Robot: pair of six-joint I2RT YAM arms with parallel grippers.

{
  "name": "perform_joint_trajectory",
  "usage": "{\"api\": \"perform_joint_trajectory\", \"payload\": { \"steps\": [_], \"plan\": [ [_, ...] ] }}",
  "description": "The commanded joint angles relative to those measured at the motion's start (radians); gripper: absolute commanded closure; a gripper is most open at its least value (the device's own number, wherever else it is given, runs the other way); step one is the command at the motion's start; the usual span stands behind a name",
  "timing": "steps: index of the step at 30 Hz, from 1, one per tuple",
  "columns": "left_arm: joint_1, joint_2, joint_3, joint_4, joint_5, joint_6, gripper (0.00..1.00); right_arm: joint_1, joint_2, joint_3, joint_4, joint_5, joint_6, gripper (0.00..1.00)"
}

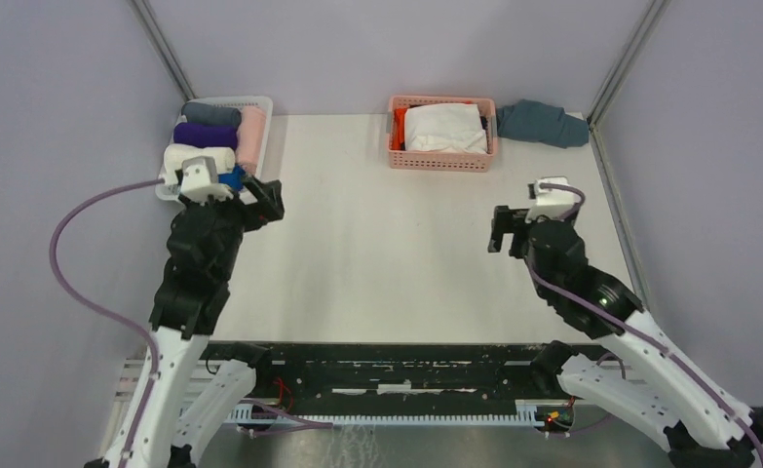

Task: Roll the towels
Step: Reset both arms

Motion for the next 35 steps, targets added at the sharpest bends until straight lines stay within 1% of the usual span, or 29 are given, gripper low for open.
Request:
{"api": "perform_joint_trajectory", "payload": {
  "steps": [1,4,7,9,13,15,16,21,27,32,35],
  "plan": [
    [-0.059,-0.226,-0.104,0.077,-0.154,0.138,0.01,-0.003,-0.158,0.043,-0.11,0.113,-0.017,0.0],
    [-0.06,-0.356,-0.153,0.065,-0.173,0.149,0.01,-0.003,-0.248,0.042,-0.142,0.143,-0.036,0.0],
    [-0.06,-0.422,-0.179,0.037,-0.193,0.15,0.01,-0.004,-0.314,0.048,-0.183,0.186,-0.072,0.0],
    [-0.061,-0.452,-0.206,0.04,-0.182,0.144,0.01,-0.003,-0.349,0.045,-0.204,0.213,-0.097,0.0],
    [-0.061,-0.48,-0.316,0.094,-0.151,0.119,0.01,-0.003,-0.424,0.021,-0.215,0.254,-0.111,0.0],
    [-0.061,-0.467,-0.321,0.088,-0.14,0.112,0.01,-0.003,-0.456,-0.002,-0.2,0.257,-0.113,0.0],
    [-0.061,-0.461,-0.325,0.077,-0.169,0.118,0.01,-0.003,-0.489,-0.038,-0.177,0.246,-0.12,0.0],
    [-0.061,-0.462,-0.33,0.078,-0.176,0.116,0.01,-0.004,-0.491,-0.043,-0.165,0.231,-0.133,0.0],
    [-0.068,-0.438,-0.33,0.082,-0.15,0.11,0.01,-0.003,-0.476,-0.033,-0.165,0.224,-0.143,0.0],
    [-0.068,-0.474,-0.337,0.092,-0.205,0.125,0.01,-0.004,-0.484,-0.034,-0.162,0.212,-0.153,0.0],
    [-0.068,-0.471,-0.339,0.09,-0.198,0.122,0.01,-0.003,-0.485,-0.039,-0.149,0.205,-0.159,0.0]
  ]
}}
